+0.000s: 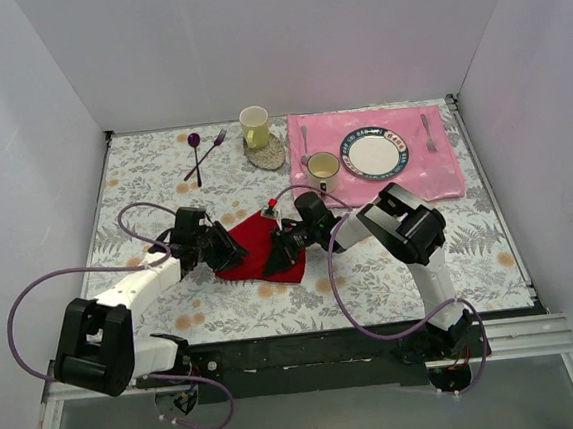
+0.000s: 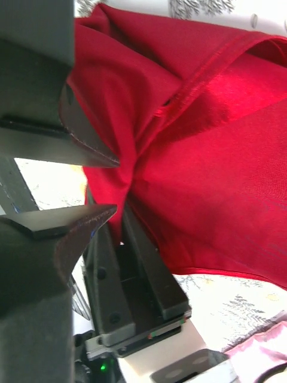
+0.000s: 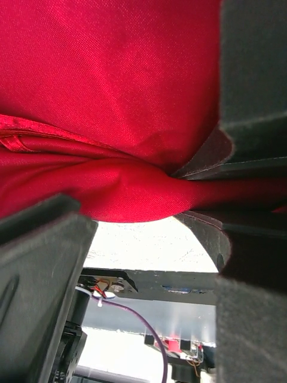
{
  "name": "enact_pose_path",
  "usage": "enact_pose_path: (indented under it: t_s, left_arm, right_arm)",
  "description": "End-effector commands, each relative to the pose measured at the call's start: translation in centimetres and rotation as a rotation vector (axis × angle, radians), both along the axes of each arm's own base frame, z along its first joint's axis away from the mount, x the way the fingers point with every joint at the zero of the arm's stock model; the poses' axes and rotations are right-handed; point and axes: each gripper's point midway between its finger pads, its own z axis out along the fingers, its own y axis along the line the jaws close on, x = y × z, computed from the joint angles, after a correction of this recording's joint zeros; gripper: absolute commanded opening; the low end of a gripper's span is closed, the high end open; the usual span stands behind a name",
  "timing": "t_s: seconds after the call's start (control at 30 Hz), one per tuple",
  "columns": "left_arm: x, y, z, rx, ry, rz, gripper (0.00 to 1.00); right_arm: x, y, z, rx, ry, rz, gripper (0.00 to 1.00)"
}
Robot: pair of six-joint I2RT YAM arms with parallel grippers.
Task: Fold the napkin, place the utensils inside, and roll it up
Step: Roll the napkin with the utensil
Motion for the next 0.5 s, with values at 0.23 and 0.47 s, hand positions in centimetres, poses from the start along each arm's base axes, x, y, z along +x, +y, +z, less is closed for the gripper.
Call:
enact_pose_path:
  t_s: [0.23,0.47]
  left_arm:
    - [-1.3,-0.1,-3.9,-0.005,0.108,0.017,0.18]
    - [-3.5,1.1,-8.2,0.089,0.262,0.014,0.1]
  right_arm:
    - [-2.2,-5.1,-8.5,-0.391,0.086,-0.073,0.1]
    - [-0.8,-5.0,-6.2,-0.423,0.007,-0.091,0.22]
